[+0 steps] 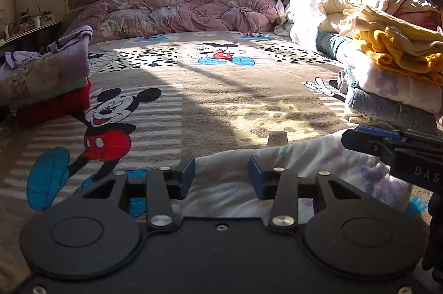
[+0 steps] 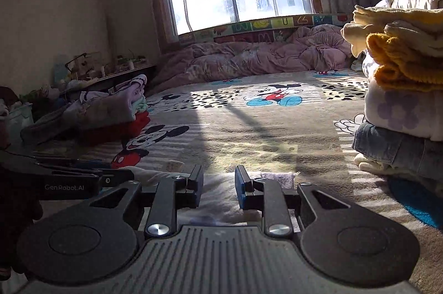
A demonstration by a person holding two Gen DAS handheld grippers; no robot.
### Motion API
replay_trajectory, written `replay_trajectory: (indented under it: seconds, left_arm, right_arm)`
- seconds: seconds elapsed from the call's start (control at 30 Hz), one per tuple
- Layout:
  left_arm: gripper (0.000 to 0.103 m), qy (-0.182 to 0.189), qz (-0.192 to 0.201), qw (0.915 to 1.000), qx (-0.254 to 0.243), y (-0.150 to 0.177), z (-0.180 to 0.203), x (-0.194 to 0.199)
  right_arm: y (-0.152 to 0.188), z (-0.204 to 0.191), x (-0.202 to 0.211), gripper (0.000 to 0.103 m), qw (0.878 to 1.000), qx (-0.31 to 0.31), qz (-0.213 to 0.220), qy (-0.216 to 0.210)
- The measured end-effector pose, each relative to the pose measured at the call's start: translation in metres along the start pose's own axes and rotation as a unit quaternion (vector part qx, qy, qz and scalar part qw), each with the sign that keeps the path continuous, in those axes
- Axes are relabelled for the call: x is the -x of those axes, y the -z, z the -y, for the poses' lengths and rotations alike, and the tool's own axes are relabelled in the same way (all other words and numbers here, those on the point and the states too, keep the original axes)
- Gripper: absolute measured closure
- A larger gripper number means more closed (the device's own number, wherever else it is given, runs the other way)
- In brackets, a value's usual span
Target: Fold clothes
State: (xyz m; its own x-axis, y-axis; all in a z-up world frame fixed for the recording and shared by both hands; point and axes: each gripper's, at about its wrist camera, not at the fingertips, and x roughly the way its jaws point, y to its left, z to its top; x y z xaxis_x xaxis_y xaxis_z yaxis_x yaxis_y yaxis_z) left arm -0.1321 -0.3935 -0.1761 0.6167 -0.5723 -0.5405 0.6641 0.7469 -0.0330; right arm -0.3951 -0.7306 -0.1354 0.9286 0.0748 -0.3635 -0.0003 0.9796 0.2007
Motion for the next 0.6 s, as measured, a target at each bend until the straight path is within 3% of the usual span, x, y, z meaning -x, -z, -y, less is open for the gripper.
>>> replay_trajectory:
  seconds: [0.07, 0.13, 0.43, 0.6]
  left_arm:
    - [0.057, -0.002, -0.014, 0.9997, -0.02, 0.01, 0.006, -0.012]
    - [0.057, -0.013, -0.009, 0.9989, -0.044, 0.018, 0.013, -0.019]
    - [0.056, -0.01, -0.015, 0.9987, -0.048, 0.01, 0.008, -0.004]
    - [0.057, 0.004, 0.048, 0.996, -0.075, 0.012, 0.028, 0.045]
  right_arm:
    - [0.004, 0.003, -0.016, 0.074, 0.999, -0.008, -0.041, 0.011]
    - [0.01, 0.009, -0.022, 0.075, 0.998, -0.031, -0.053, 0.007]
    - [0.012, 0.017, -0.008, 0.075, 0.997, -0.064, -0.037, -0.016]
    - [0.008, 0.017, 0.02, 0.069, 0.999, -0.047, -0.007, -0.01]
